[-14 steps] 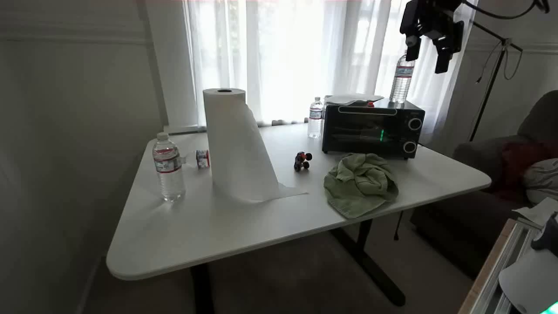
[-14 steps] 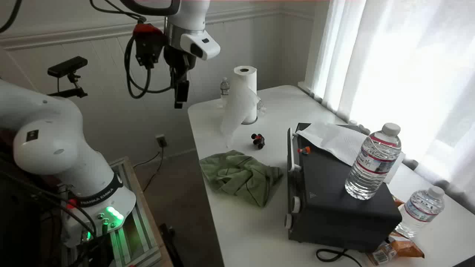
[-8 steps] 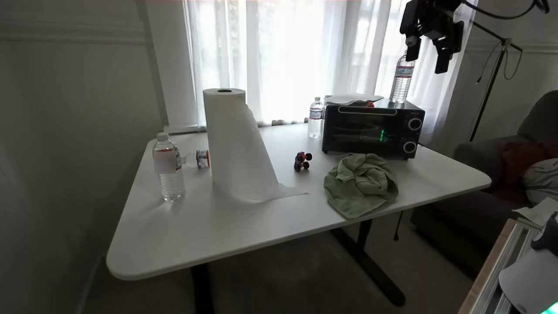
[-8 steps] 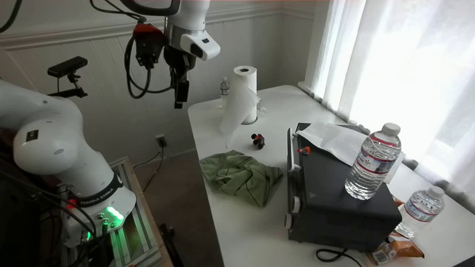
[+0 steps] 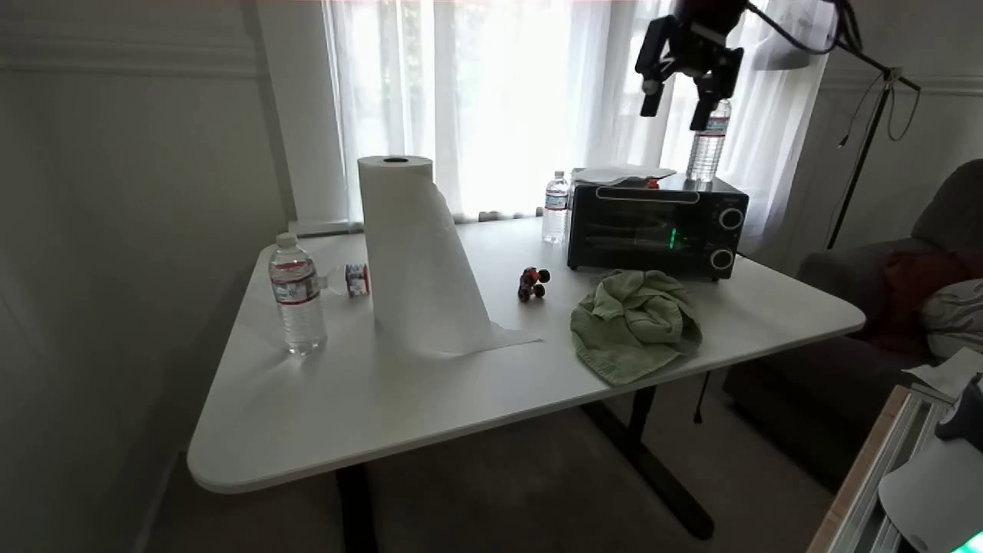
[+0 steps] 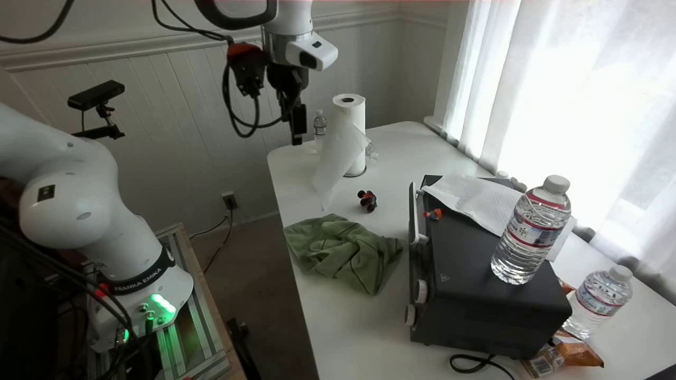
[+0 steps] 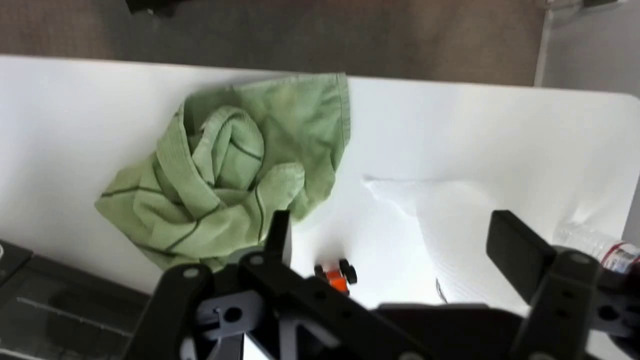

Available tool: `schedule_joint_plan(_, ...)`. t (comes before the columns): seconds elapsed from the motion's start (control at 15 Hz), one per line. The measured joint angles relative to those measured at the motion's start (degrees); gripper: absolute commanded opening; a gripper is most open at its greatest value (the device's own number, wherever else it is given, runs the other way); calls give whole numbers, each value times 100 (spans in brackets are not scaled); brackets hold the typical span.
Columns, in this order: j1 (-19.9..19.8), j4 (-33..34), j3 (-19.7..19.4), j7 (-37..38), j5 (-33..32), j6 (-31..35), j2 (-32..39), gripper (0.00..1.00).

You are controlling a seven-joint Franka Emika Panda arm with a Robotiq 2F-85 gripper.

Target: Move the paper towel from the top of the oven to the countertop

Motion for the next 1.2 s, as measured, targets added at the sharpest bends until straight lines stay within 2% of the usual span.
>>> schedule_joint_plan(0.2,-3,455,176,86,-120,883,635,100)
schedule_joint_plan(0.4,-51,1244,186,343,-245,1307,1292,100)
schedule_joint_plan(0.8,-411,2849,-79,824,-535,1652,2407,100)
schedule_joint_plan(1.2,-799,3756,-534,799,-549,1879,3399,100)
